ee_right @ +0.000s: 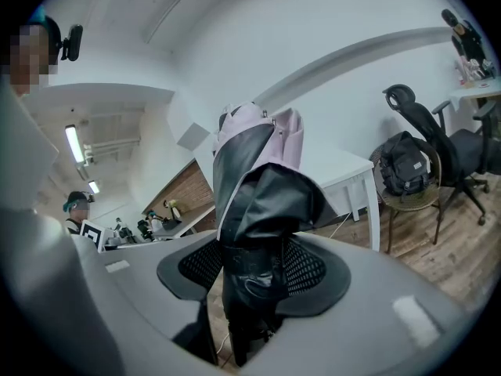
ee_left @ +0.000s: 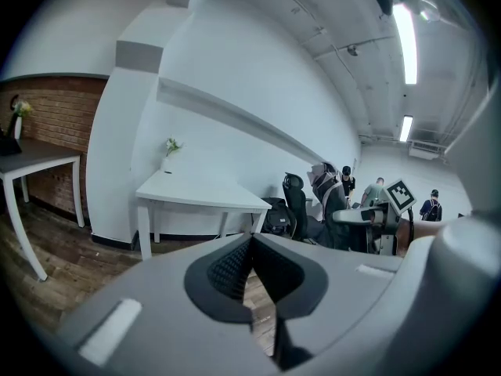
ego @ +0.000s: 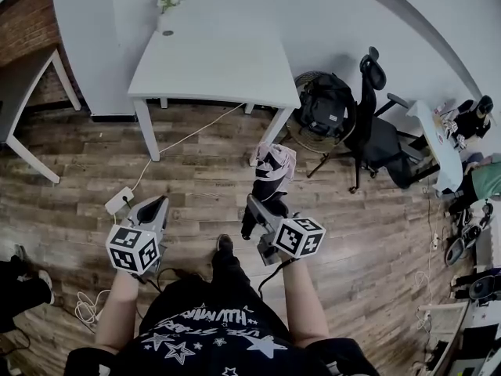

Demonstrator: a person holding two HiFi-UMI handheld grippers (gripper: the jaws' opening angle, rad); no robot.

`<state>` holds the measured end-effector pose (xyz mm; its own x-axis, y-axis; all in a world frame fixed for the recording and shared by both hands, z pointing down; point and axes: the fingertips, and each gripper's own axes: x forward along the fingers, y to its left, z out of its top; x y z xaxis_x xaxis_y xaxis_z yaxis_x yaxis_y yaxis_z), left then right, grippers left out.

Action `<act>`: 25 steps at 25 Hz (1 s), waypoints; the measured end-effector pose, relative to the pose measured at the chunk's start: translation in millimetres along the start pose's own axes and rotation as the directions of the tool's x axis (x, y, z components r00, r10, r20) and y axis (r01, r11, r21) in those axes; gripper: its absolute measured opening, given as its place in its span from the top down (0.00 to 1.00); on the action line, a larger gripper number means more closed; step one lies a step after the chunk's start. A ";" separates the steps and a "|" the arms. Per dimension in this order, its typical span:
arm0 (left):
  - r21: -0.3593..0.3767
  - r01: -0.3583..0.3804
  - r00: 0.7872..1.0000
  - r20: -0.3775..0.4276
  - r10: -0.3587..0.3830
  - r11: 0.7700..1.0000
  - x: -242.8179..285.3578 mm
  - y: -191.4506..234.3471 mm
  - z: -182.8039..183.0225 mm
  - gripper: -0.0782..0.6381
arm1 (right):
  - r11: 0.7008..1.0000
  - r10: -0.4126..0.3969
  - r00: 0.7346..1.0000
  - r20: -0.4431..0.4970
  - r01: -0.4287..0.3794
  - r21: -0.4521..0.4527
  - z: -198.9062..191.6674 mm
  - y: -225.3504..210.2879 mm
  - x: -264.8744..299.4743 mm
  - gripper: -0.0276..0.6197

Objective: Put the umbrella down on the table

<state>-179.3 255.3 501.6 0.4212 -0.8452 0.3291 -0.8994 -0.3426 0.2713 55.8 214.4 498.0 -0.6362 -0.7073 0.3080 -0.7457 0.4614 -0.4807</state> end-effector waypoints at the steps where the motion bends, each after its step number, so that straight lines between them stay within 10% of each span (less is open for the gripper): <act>1: -0.004 0.001 1.000 -0.003 -0.001 1.000 -0.7 1.1 -2.3 0.89 | 1.000 -0.003 1.000 0.002 0.003 0.000 -1.2 0.6 -1.5 0.59; 25: 0.004 -0.043 0.999 -0.033 0.043 0.999 78.2 38.6 30.2 0.89 | 1.000 0.024 0.999 -0.025 -0.024 0.019 43.9 -66.8 80.6 0.59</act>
<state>-184.6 163.6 510.5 0.3855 -0.8452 0.3702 -0.9172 -0.3075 0.2532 63.0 103.1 518.9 -0.6591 -0.6821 0.3168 -0.7263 0.4679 -0.5036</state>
